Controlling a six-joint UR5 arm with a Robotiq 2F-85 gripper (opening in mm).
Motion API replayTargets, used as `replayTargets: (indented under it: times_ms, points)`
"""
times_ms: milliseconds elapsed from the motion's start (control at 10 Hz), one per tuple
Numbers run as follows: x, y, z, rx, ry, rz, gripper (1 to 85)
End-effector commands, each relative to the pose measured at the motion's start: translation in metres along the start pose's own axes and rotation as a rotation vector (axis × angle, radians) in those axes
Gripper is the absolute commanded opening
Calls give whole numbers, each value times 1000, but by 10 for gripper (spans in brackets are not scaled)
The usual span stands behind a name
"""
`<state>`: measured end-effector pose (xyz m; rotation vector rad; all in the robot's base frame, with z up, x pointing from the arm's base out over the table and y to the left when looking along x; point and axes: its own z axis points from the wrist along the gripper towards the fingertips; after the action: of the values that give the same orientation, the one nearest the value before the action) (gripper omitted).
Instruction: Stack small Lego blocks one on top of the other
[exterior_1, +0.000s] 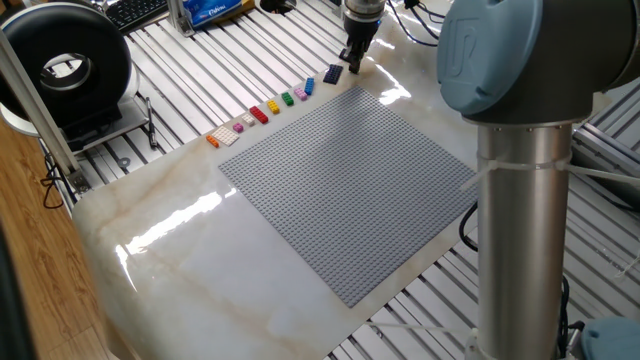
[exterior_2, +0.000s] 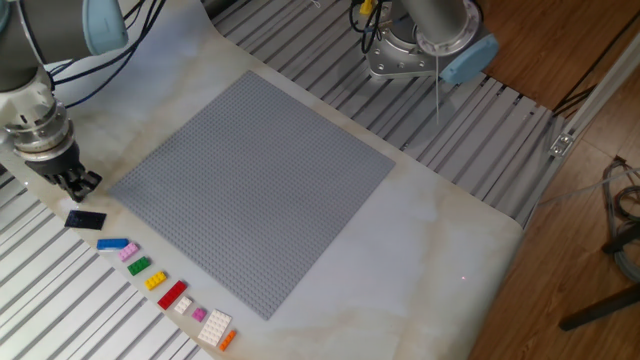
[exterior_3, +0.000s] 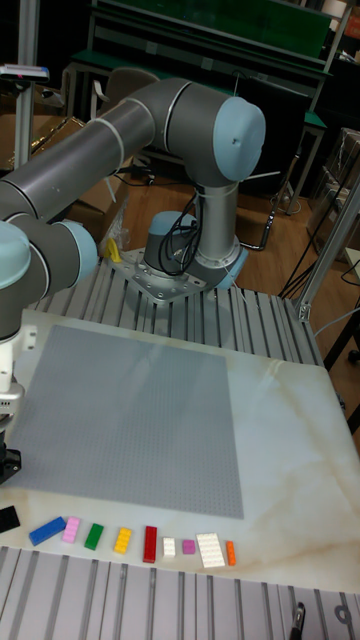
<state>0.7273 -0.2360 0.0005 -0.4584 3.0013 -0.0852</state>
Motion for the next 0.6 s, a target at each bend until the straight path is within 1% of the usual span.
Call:
replayTargets:
  times_ms: [0,200,500]
  points:
    - [-7,2,0,-11,-17,2,10]
    - [-11,3,0,-16,-23,3,10]
    - [-22,9,0,-13,-48,28,10]
